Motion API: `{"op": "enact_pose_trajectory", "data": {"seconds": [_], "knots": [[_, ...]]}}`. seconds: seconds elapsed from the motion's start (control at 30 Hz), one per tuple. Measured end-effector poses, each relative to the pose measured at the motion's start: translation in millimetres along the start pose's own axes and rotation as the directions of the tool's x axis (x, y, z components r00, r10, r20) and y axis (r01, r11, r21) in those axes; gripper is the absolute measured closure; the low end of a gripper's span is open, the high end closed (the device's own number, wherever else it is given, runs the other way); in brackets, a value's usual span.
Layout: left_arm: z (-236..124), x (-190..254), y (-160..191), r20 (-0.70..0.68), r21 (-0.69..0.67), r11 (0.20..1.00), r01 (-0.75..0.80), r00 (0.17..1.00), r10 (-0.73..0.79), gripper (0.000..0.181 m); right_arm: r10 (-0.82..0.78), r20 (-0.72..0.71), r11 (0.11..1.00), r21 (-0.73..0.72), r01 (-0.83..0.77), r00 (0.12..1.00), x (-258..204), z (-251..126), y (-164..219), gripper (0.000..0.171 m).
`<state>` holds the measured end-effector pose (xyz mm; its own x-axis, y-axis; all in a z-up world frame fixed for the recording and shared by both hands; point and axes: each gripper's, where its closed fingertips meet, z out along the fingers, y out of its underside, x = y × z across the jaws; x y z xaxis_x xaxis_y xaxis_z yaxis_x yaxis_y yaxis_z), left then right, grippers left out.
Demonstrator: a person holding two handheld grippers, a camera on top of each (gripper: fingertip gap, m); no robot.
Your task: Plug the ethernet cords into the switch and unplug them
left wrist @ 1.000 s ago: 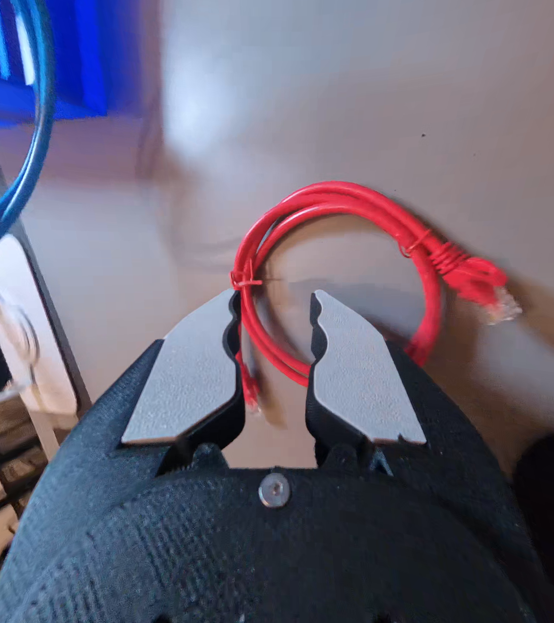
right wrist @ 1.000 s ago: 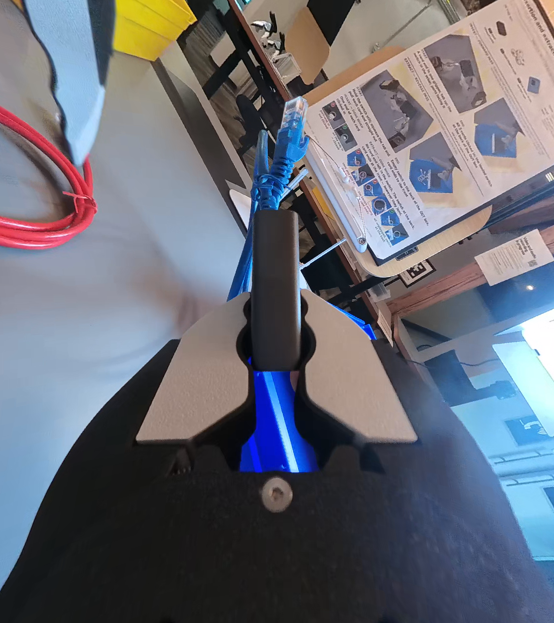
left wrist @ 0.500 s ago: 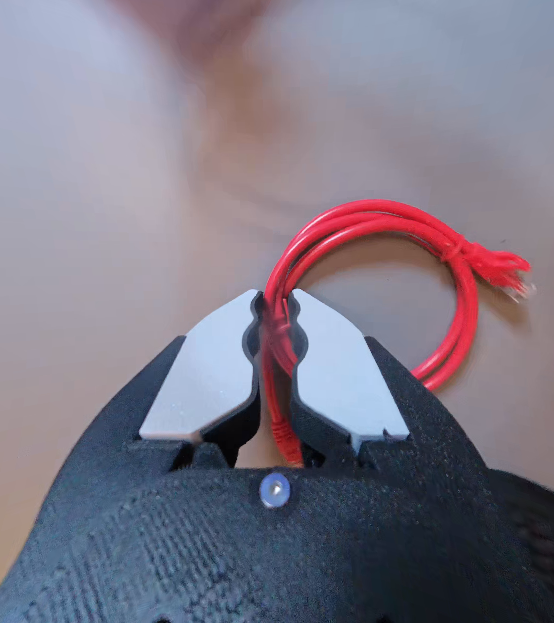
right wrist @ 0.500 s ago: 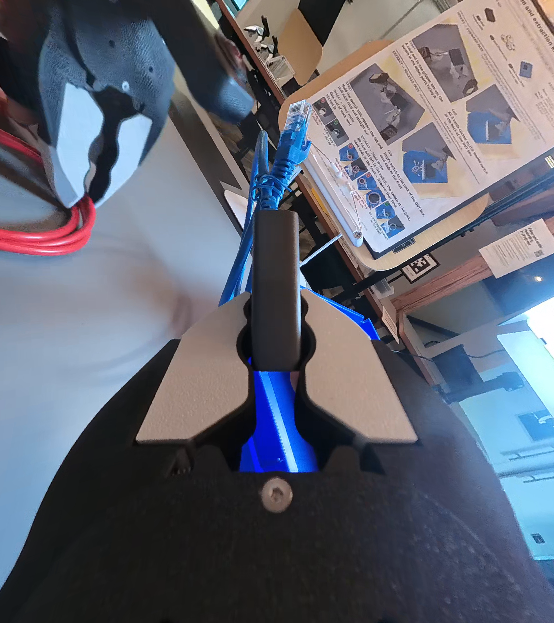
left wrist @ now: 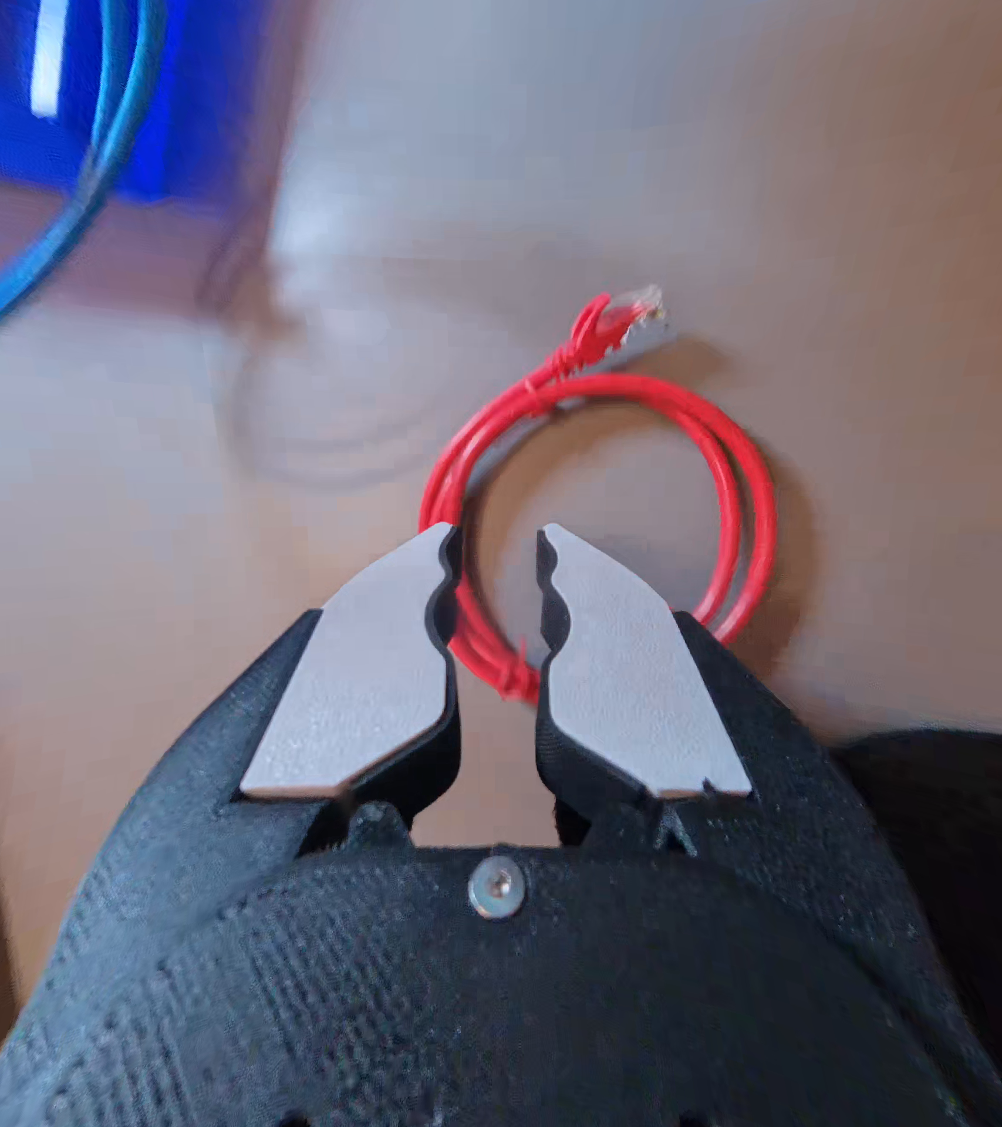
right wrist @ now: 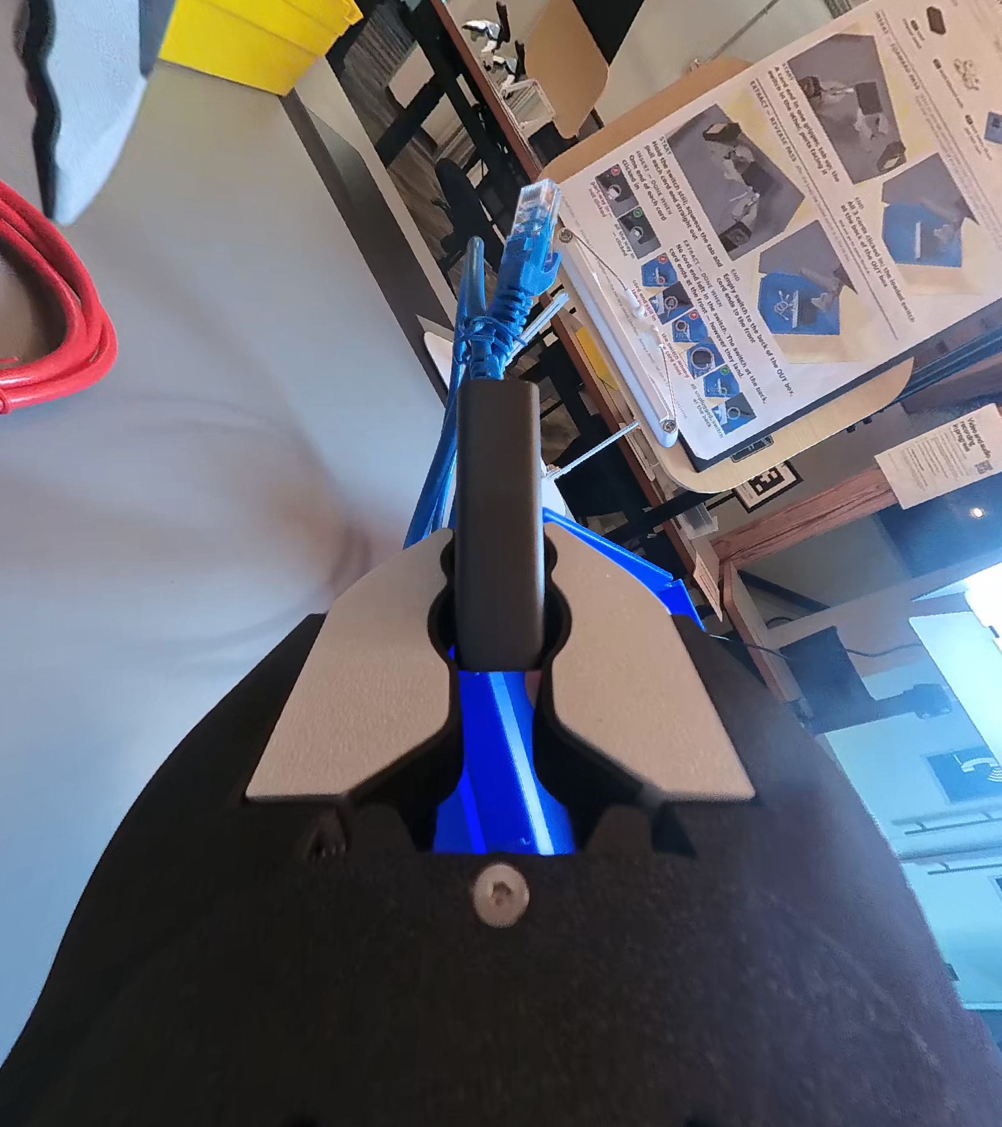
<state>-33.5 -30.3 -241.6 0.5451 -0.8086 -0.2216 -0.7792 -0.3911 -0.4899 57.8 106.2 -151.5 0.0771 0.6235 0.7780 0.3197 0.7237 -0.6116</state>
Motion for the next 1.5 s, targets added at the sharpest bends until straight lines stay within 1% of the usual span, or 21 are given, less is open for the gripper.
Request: {"op": "enact_pose_trajectory", "data": {"seconds": [0.07,0.1,0.13,0.23,0.33,0.4,0.43,0.5,0.53,0.6,0.63,0.7,0.8,0.97,1.0,1.07,1.17,1.27,1.33,1.5], "knots": [[17.0,-1.5,-12.3,0.005,-0.019,0.983,-0.184,0.983,0.184,0.152,0.003,-0.006,1.0,-0.006,-0.003,1.0,0.9,-0.7,2.2,0.148],[25.7,-0.1,-16.0,-0.023,-0.022,0.967,-0.255,0.967,0.255,0.149,0.007,-0.006,1.0,-0.007,-0.007,1.0,1.4,-1.0,3.5,0.148],[33.4,3.4,-19.5,-0.072,-0.012,0.955,-0.297,0.953,0.295,0.146,0.013,-0.006,1.0,-0.007,-0.013,1.0,1.8,-1.1,4.7,0.149],[47.2,14.4,-38.1,-0.212,0.086,0.943,-0.321,0.919,0.332,0.147,0.024,-0.002,1.0,-0.01,-0.024,1.0,2.8,-0.8,8.2,0.148],[54.2,25.0,-36.3,-0.378,0.078,0.957,-0.279,0.88,0.287,0.152,0.033,0.004,0.999,-0.011,-0.033,0.999,3.0,-0.8,10.9,0.148],[54.9,23.7,-35.8,-0.404,0.075,0.963,-0.257,0.875,0.265,0.155,0.037,0.007,0.999,-0.011,-0.037,0.999,2.9,-1.3,12.1,0.148],[55.8,19.7,-35.7,-0.387,0.066,0.967,-0.248,0.887,0.253,0.158,0.037,0.009,0.999,-0.009,-0.037,0.999,2.9,-1.7,12.1,0.148],[57.2,5.6,-32.1,-0.309,0.01,0.981,-0.193,0.933,0.187,0.164,0.04,0.013,0.999,-0.003,-0.04,0.999,2.8,-2.3,11.3,0.148],[55.7,1.6,-27.5,-0.286,-0.024,0.989,-0.144,0.949,0.132,0.165,0.041,0.015,0.999,0.0,-0.041,0.999,2.5,-2.4,10.8,0.148],[50.7,-3.1,-17.1,-0.242,-0.072,0.997,0.0,0.97,-0.017,0.166,0.036,0.021,0.999,0.007,-0.036,0.999,1.2,-2.6,10.0,0.149],[47.1,-4.0,-13.3,-0.224,-0.071,0.994,0.078,0.97,-0.092,0.167,0.029,0.029,0.999,0.012,-0.03,0.999,-0.5,-2.8,9.3,0.149],[37.9,0.4,-8.4,-0.234,-0.027,0.979,0.203,0.951,-0.204,0.167,0.007,0.058,0.999,0.033,-0.009,0.998,-7.1,-3.1,6.7,0.148],[27.7,4.8,0.9,-0.217,0.045,0.954,0.296,0.935,-0.28,0.167,-0.037,0.12,0.997,0.065,0.029,0.992,-23.5,-1.8,1.6,0.149],[23.0,16.0,9.3,-0.149,0.129,0.944,0.302,0.948,-0.283,0.166,-0.165,0.19,0.984,0.092,0.149,0.968,-56.2,1.8,-8.0,0.149],[20.7,21.2,6.9,-0.156,0.151,0.941,0.303,0.947,-0.28,0.166,-0.189,0.197,0.981,0.088,0.175,0.962,-61.4,2.6,-9.0,0.149],[12.9,34.0,3.5,-0.171,0.147,0.952,0.268,0.955,-0.243,0.166,-0.236,0.207,0.971,0.081,0.224,0.949,-70.3,3.1,-10.3,0.149],[-1.3,40.8,-15.1,-0.135,0.168,0.96,0.225,0.97,-0.204,0.166,-0.284,0.216,0.959,0.089,0.27,0.934,-80.1,3.8,-13.5,0.149],[-2.0,40.5,-30.8,-0.081,0.134,0.969,0.206,0.977,-0.196,0.167,-0.322,0.231,0.946,0.117,0.302,0.918,-91.8,6.0,-19.1,0.149],[0.6,37.7,-32.9,-0.048,0.09,0.977,0.193,0.981,-0.189,0.167,-0.373,0.229,0.927,0.132,0.351,0.899,-100.0,7.1,-22.5,0.149],[3.0,36.0,-34.6,-0.048,0.064,0.98,0.188,0.981,-0.185,0.167,-0.469,0.218,0.882,0.156,0.444,0.856,-111.3,5.0,-25.2,0.149]]}}
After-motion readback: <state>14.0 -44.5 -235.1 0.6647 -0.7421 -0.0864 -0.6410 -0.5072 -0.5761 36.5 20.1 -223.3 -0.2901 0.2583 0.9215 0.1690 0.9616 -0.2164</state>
